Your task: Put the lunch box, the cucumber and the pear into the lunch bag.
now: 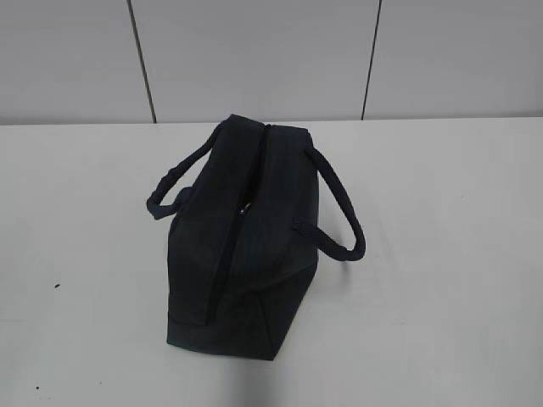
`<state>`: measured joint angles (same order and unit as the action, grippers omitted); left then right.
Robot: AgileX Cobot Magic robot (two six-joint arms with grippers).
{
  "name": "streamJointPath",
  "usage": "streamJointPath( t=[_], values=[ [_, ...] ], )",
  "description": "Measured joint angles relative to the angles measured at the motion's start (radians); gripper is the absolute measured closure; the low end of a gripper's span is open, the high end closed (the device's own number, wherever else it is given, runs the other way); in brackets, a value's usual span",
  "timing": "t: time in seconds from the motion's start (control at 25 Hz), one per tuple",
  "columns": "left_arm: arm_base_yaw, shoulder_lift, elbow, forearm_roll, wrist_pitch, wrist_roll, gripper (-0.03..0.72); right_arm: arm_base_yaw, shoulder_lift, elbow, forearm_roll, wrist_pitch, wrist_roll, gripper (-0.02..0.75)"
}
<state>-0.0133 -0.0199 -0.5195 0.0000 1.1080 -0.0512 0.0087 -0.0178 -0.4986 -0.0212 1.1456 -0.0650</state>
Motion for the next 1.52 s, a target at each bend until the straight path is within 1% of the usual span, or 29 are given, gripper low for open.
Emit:
streamJointPath(
  t=[0.64, 1.04, 1.52],
  values=[
    [0.0, 0.0, 0.0, 0.0, 0.0, 0.0, 0.45, 0.0, 0.0, 0.0, 0.0, 0.0, 0.0, 0.532],
    [0.0, 0.0, 0.0, 0.0, 0.0, 0.0, 0.45, 0.0, 0.0, 0.0, 0.021, -0.002, 0.0, 0.533],
    [0.0, 0.0, 0.0, 0.0, 0.0, 0.0, 0.45, 0.0, 0.0, 0.0, 0.008, -0.004, 0.0, 0.532]
  ],
)
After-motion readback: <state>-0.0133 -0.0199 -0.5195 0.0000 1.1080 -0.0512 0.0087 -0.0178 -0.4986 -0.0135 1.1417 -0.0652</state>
